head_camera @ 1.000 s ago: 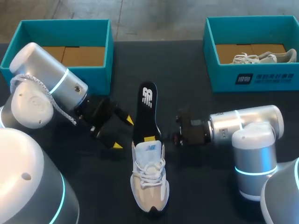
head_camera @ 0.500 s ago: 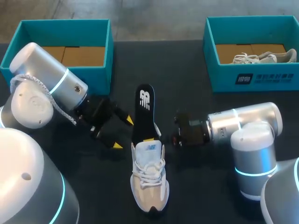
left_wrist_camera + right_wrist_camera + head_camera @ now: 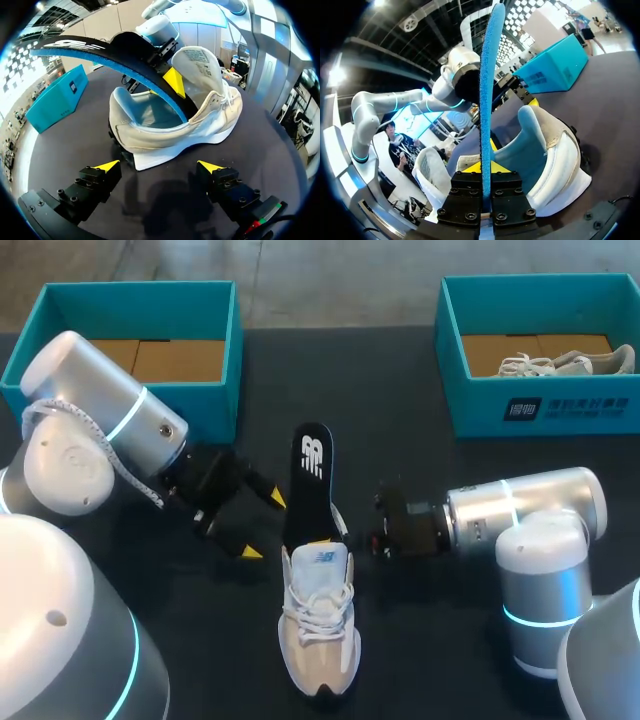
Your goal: Take the shoe out of the shoebox, open the shoe tongue, remove and reinsert the insole, then place the shoe into the shoebox
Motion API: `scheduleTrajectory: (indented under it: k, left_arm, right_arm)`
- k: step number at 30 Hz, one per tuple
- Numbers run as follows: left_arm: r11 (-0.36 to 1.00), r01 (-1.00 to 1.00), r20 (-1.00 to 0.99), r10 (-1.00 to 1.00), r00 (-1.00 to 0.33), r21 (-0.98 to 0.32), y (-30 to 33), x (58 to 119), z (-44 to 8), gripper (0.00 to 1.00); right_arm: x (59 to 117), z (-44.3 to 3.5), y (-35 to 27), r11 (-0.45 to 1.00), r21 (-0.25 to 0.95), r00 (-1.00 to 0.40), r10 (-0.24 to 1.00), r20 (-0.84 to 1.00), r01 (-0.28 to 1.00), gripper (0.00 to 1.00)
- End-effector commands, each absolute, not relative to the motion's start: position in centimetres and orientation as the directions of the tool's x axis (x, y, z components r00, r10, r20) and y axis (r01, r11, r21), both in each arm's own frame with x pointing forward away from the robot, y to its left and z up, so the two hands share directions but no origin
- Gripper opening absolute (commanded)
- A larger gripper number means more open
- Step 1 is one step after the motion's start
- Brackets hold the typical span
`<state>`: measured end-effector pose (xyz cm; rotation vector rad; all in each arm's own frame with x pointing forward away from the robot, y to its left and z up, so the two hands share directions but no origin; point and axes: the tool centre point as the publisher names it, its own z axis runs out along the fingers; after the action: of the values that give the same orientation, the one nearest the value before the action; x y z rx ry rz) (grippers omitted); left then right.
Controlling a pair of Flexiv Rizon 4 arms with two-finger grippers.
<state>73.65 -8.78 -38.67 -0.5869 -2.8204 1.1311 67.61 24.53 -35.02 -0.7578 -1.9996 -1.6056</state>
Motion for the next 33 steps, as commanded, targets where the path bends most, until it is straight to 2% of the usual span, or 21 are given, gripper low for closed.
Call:
scheduleTrajectory:
  k: [1, 13, 15, 23, 25, 33]
  left_arm:
    - [0.663, 0.329, -0.096, 0.363, -0.927, -0.672, -8.8, 73.6, -38.6, 1.00]
    - [0.663, 0.329, -0.096, 0.363, -0.927, -0.672, -8.8, 73.6, -38.6, 1.00]
    - [0.663, 0.329, -0.096, 0.363, -0.927, -0.672, -8.8, 73.6, -38.6, 1.00]
    - [0.663, 0.329, -0.096, 0.363, -0.927, -0.672, -8.8, 73.6, -38.6, 1.00]
    - [0.663, 0.329, -0.096, 0.363, -0.927, -0.672, -8.8, 73.6, -38.6, 1.00]
    - [0.663, 0.329, -0.096, 0.363, -0.927, -0.672, -8.8, 73.6, -38.6, 1.00]
  right_arm:
    - [67.4, -34.9, 24.8, 0.167, 0.723, -0.742, 0.135, 0.657, 0.671, 0.00]
    - [68.0, -34.6, 25.0, 0.171, 0.731, -0.750, 0.133, 0.647, 0.661, 0.00]
    - [68.0, -34.5, 25.0, 0.172, 0.731, -0.751, 0.133, 0.647, 0.660, 0.05]
    - [68.3, -34.2, 25.0, 0.172, 0.737, -0.757, 0.132, 0.640, 0.654, 0.13]
    - [68.3, -34.1, 25.0, 0.172, 0.739, -0.758, 0.132, 0.638, 0.652, 0.20]
    - [68.4, -33.4, 25.1, 0.176, 0.751, -0.771, 0.137, 0.622, 0.637, 0.19]
